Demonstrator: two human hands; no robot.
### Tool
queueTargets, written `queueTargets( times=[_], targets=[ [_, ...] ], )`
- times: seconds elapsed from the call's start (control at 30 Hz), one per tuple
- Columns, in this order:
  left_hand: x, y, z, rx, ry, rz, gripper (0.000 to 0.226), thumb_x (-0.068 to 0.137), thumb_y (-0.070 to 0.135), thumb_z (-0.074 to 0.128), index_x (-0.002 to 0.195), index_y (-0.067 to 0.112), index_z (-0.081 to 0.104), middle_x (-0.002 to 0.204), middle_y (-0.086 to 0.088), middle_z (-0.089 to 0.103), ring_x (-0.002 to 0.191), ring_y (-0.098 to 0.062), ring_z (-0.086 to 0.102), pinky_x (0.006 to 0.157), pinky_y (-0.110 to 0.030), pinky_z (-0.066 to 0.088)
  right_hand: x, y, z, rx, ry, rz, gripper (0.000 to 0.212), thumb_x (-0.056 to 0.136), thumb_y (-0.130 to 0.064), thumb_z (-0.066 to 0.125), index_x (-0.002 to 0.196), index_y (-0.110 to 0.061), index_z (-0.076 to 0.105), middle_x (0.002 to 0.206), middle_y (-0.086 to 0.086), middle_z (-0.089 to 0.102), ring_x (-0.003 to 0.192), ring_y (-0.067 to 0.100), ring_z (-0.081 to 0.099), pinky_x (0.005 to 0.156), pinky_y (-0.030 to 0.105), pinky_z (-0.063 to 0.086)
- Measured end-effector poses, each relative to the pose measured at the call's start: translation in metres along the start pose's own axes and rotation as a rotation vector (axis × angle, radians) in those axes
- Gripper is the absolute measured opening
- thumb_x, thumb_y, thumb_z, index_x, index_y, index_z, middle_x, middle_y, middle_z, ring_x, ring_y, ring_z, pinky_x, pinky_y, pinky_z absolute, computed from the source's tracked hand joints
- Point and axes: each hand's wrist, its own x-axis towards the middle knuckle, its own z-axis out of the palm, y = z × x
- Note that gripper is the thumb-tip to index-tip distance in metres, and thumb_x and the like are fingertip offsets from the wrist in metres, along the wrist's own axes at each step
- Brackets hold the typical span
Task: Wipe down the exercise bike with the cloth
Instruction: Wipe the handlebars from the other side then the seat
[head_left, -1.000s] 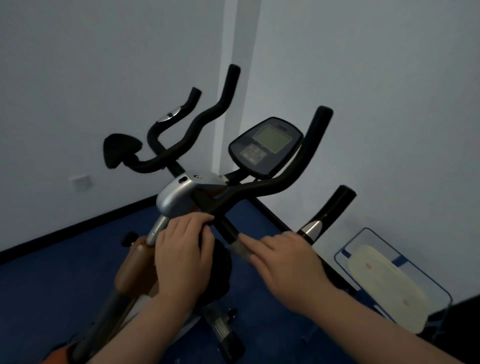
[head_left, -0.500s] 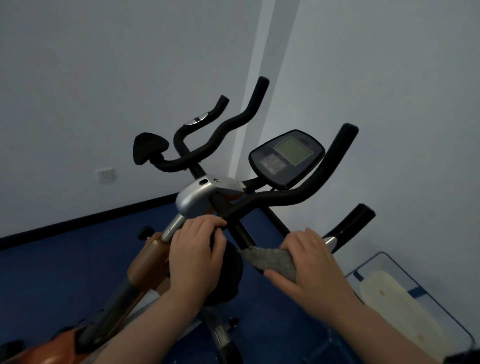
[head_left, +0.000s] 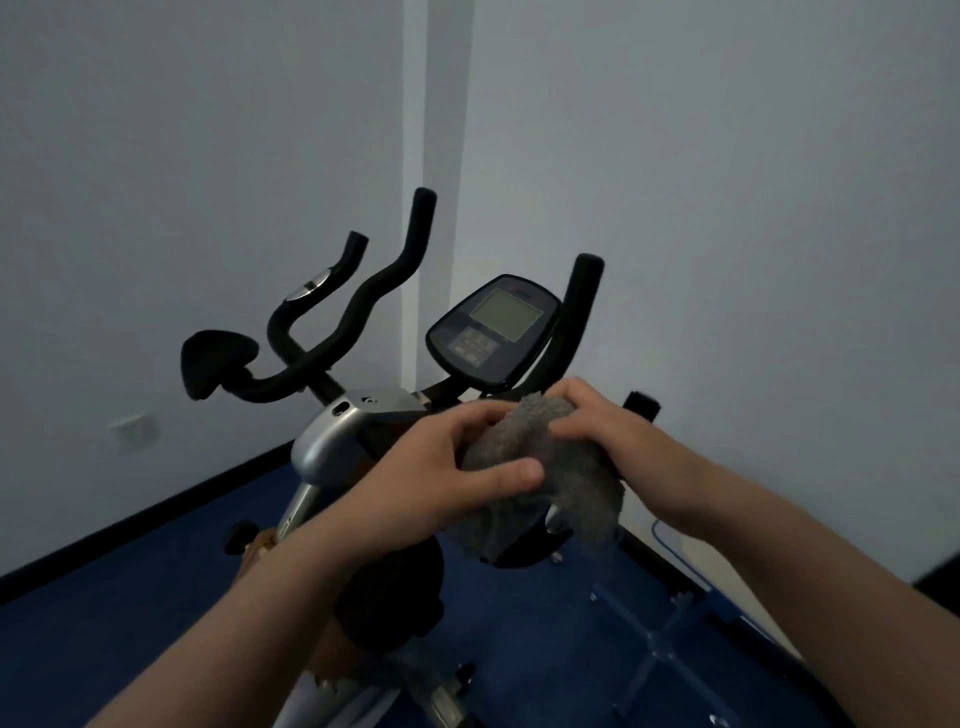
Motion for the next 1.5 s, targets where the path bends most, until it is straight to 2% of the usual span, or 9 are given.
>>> queueTargets(
  times=[0.2, 0.37, 0.5, 0.73, 0.93, 1.1, 1.23, 1.37, 1.5],
  targets=[
    [0.008, -0.022, 0.013, 0.049, 0.097, -0.118, 0.034, 0.075, 0.032, 0.077, 0.093, 0.004, 0.069, 0.088, -0.015, 0.071, 0.083, -0.028, 0.070, 0.077, -0.042, 0.058, 0.002, -0.001, -0.029, -0.383, 0.060, 0.057, 0.004, 0.088, -0.038, 0.056, 0.092, -0.037, 0.055, 0.093, -0.012, 0.064, 0.089, 0.006, 0.062, 0.071, 0.025, 0.050],
    [0.015, -0.056, 0.027, 0.850, 0.124, -0.160, 0.034, 0.085, 0.041, 0.068, 0.114, 0.025, 0.060, 0.105, 0.006, 0.067, 0.098, -0.013, 0.061, 0.086, -0.034, 0.049, 0.023, 0.064, 0.003, -1.312, 0.306, -0.214, 0.028, 0.092, -0.020, 0.057, 0.119, -0.027, 0.056, 0.116, -0.006, 0.060, 0.112, 0.018, 0.054, 0.098, 0.032, 0.028],
    [0.001, -0.073, 0.014, 1.055, 0.267, -0.034, 0.035, 0.092, 0.047, 0.056, 0.122, 0.028, 0.058, 0.113, 0.012, 0.063, 0.106, -0.010, 0.057, 0.093, -0.029, 0.039, 0.015, 0.093, 0.012, -1.318, 0.494, -0.588, 0.017, 0.083, -0.006, 0.063, 0.097, -0.013, 0.070, 0.097, 0.004, 0.066, 0.094, 0.022, 0.062, 0.106, 0.035, 0.033],
    [-0.032, -0.089, 0.001, 1.136, 0.514, 0.236, 0.025, 0.090, 0.031, 0.045, 0.091, 0.022, 0.069, 0.088, 0.008, 0.068, 0.084, -0.013, 0.064, 0.089, -0.030, 0.039, -0.003, 0.119, 0.018, -1.532, 0.262, -0.546, 0.039, 0.098, -0.046, 0.041, 0.099, -0.016, 0.067, 0.110, 0.006, 0.064, 0.116, 0.029, 0.057, 0.115, 0.048, 0.026],
    [-0.034, -0.095, 0.002, 1.061, 0.644, 0.227, 0.025, 0.092, 0.031, 0.044, 0.094, 0.022, 0.068, 0.086, 0.009, 0.067, 0.081, -0.012, 0.063, 0.078, -0.029, 0.040, 0.021, 0.088, -0.072, -1.763, 0.327, -0.791, 0.040, 0.101, -0.028, 0.038, 0.088, -0.014, 0.073, 0.107, 0.007, 0.070, 0.112, 0.028, 0.063, 0.111, 0.044, 0.027],
    [-0.034, -0.097, 0.001, 1.058, 0.658, 0.211, 0.025, 0.091, 0.031, 0.044, 0.094, 0.022, 0.068, 0.083, 0.009, 0.067, 0.077, -0.012, 0.062, 0.072, -0.033, 0.043, 0.018, 0.123, -0.007, -1.403, 0.346, -0.794, 0.033, 0.097, -0.023, 0.044, 0.084, -0.007, 0.070, 0.085, 0.008, 0.066, 0.088, 0.029, 0.061, 0.107, 0.046, 0.035],
    [-0.035, -0.096, 0.002, 1.069, 0.654, 0.193, 0.026, 0.091, 0.031, 0.045, 0.093, 0.021, 0.069, 0.080, 0.009, 0.066, 0.075, -0.014, 0.063, 0.072, -0.034, 0.043, 0.032, 0.112, -0.030, -1.475, 0.266, -0.925, 0.036, 0.094, -0.031, 0.044, 0.069, -0.012, 0.062, 0.066, 0.004, 0.056, 0.063, 0.024, 0.054, 0.077, 0.036, 0.051],
    [-0.036, -0.096, 0.003, 1.062, 0.665, 0.163, 0.026, 0.091, 0.034, 0.044, 0.093, 0.023, 0.068, 0.081, 0.011, 0.065, 0.076, -0.012, 0.061, 0.074, -0.029, 0.038, 0.041, 0.104, -0.077, -1.612, 0.335, -1.017, 0.030, 0.092, -0.022, 0.044, 0.073, -0.012, 0.065, 0.071, 0.004, 0.060, 0.074, 0.024, 0.060, 0.097, 0.039, 0.045],
    [-0.036, -0.098, 0.003, 1.062, 0.688, 0.154, 0.025, 0.091, 0.035, 0.045, 0.092, 0.024, 0.067, 0.080, 0.012, 0.063, 0.075, -0.009, 0.058, 0.073, -0.025, 0.034, 0.034, 0.133, -0.016, -1.227, 0.661, -0.759, 0.030, 0.088, -0.019, 0.040, 0.071, -0.012, 0.064, 0.071, 0.002, 0.060, 0.072, 0.025, 0.057, 0.099, 0.040, 0.037]
  ],
)
